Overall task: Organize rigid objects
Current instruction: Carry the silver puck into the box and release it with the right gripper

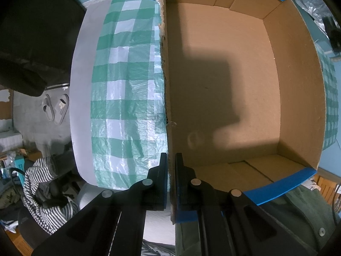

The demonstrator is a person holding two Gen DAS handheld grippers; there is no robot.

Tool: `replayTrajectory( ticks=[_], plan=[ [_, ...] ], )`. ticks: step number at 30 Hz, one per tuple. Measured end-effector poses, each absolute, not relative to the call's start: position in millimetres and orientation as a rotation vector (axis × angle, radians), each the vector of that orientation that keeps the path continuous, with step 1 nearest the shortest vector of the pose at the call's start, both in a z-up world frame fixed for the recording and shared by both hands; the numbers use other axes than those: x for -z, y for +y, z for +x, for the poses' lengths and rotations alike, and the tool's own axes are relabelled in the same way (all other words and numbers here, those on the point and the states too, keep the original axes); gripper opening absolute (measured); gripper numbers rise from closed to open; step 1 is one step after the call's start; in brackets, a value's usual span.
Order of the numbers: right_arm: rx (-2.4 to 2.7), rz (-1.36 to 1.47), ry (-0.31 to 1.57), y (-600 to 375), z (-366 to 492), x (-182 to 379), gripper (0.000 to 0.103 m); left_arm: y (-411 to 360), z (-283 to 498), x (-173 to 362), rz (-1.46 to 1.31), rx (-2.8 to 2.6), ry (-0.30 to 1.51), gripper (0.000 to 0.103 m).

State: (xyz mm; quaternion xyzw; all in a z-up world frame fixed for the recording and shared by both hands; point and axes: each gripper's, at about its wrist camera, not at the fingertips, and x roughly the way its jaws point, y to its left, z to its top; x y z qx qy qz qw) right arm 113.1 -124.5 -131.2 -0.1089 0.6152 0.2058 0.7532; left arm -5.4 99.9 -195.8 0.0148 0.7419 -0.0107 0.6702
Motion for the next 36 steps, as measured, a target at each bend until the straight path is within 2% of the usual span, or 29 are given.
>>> replayTrajectory(
  ticks=[22, 36],
  plan=[
    [-0.576, -0.384, 1.401, -51, 133, 180, 0.062, 105, -7, 197, 0.034, 0.022, 1.67, 0.006],
    [-0.565, -0.436, 1.435, -45, 135, 205, 0.062, 103, -6, 199, 0.045, 0.027, 1.672, 0.006]
  ],
)
